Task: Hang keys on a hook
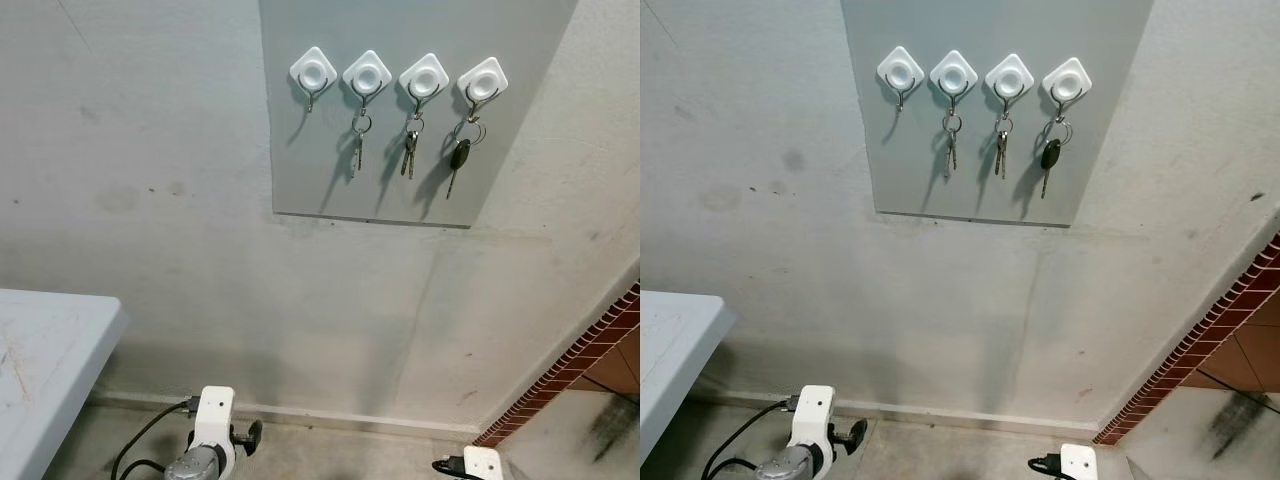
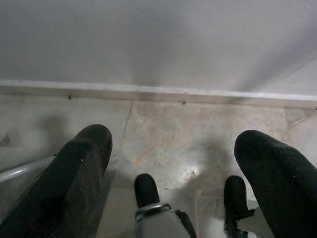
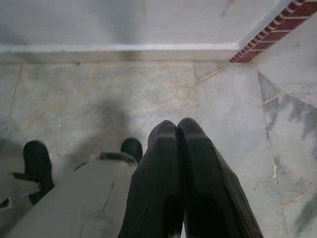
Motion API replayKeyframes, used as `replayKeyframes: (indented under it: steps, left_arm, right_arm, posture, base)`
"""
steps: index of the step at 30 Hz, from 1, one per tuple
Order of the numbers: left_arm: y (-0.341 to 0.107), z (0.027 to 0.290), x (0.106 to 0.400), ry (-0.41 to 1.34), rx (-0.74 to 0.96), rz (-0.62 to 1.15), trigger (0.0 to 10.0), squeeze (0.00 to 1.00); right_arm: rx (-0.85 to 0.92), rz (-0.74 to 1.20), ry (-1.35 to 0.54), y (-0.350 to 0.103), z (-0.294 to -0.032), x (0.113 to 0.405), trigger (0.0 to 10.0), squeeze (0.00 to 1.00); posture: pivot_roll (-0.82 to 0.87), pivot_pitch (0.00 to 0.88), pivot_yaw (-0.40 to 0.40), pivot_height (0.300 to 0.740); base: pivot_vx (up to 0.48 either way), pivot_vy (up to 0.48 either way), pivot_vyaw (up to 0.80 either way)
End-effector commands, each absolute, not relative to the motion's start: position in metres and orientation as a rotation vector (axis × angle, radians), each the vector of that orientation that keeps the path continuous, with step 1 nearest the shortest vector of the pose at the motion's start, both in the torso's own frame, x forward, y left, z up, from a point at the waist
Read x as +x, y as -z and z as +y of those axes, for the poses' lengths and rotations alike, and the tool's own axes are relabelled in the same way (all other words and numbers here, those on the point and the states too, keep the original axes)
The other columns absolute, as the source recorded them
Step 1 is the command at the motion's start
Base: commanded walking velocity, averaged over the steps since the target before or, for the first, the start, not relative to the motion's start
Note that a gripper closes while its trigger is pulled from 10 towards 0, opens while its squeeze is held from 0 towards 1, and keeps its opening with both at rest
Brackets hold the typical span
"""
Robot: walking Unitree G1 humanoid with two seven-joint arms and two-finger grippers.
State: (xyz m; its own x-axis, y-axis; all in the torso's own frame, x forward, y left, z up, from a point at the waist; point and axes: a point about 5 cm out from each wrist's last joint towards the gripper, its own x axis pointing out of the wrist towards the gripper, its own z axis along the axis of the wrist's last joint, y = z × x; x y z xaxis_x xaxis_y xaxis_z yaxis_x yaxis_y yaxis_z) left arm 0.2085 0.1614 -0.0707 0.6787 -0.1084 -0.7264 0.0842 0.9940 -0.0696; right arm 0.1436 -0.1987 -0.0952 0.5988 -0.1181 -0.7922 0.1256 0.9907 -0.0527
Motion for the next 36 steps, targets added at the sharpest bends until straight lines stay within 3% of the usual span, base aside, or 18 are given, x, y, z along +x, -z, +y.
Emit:
replayKeyframes:
  steps: [1, 36]
  left_arm:
    - [0.071, 0.165, 0.207, 0.112, -0.013, 0.825, 10.0, 0.00]
    - [0.082, 0.159, 0.190, 0.127, 0.007, 0.895, 10.0, 0.00]
  right_arm:
    - [-0.006, 0.955, 0.118, 0.098, -0.196, 0.138, 10.0, 0.00]
    - [-0.013, 0.976, 0.046, 0.099, -0.187, 0.140, 10.0, 0.00]
  posture:
    - [-0.08, 0.000, 0.000, 0.740]
    - [-0.05, 0.000, -0.024, 0.740]
  base:
    - [0.000, 0.000, 0.00]
    - [0.000, 0.000, 0.00]
